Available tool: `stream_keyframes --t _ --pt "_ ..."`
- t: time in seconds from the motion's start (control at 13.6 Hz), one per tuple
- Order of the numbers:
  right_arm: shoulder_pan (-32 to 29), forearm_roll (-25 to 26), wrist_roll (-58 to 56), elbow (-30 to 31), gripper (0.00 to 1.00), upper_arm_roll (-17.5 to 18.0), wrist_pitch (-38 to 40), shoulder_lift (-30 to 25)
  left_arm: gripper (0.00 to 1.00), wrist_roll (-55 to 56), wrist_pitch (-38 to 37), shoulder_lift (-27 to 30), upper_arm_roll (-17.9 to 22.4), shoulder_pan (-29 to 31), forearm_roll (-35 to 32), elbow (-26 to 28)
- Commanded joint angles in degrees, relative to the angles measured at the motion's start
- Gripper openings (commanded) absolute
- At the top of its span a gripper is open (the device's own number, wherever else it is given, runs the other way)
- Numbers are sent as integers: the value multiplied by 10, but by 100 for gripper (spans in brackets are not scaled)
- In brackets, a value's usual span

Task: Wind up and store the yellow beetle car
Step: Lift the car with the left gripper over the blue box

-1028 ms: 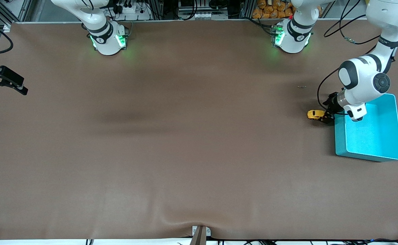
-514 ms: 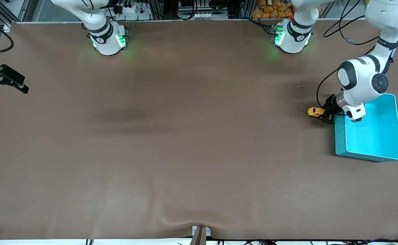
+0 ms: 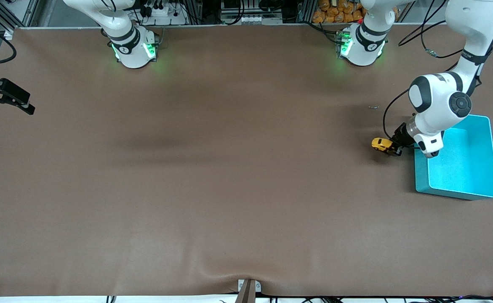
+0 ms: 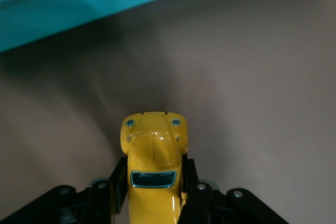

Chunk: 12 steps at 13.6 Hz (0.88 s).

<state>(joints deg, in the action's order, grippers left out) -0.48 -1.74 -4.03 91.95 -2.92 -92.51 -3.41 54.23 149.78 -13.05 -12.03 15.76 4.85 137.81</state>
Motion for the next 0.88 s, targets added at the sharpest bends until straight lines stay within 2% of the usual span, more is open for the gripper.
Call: stream_keyframes --t 0.0,0.29,0.44,0.81 --pt "4 17 11 -3 100 4 7 -5 0 1 -110 32 -3 1 2 -67" --pt "0 17 12 -5 100 1 7 -5 0 -20 -231 24 -2 8 -73 -181" --pt "-2 17 12 -5 100 1 6 -5 0 -76 -247 17 3 21 -78 -211" --pt "-5 17 12 -5 100 -1 8 -4 0 -295 -270 3 3 92 -78 -261"
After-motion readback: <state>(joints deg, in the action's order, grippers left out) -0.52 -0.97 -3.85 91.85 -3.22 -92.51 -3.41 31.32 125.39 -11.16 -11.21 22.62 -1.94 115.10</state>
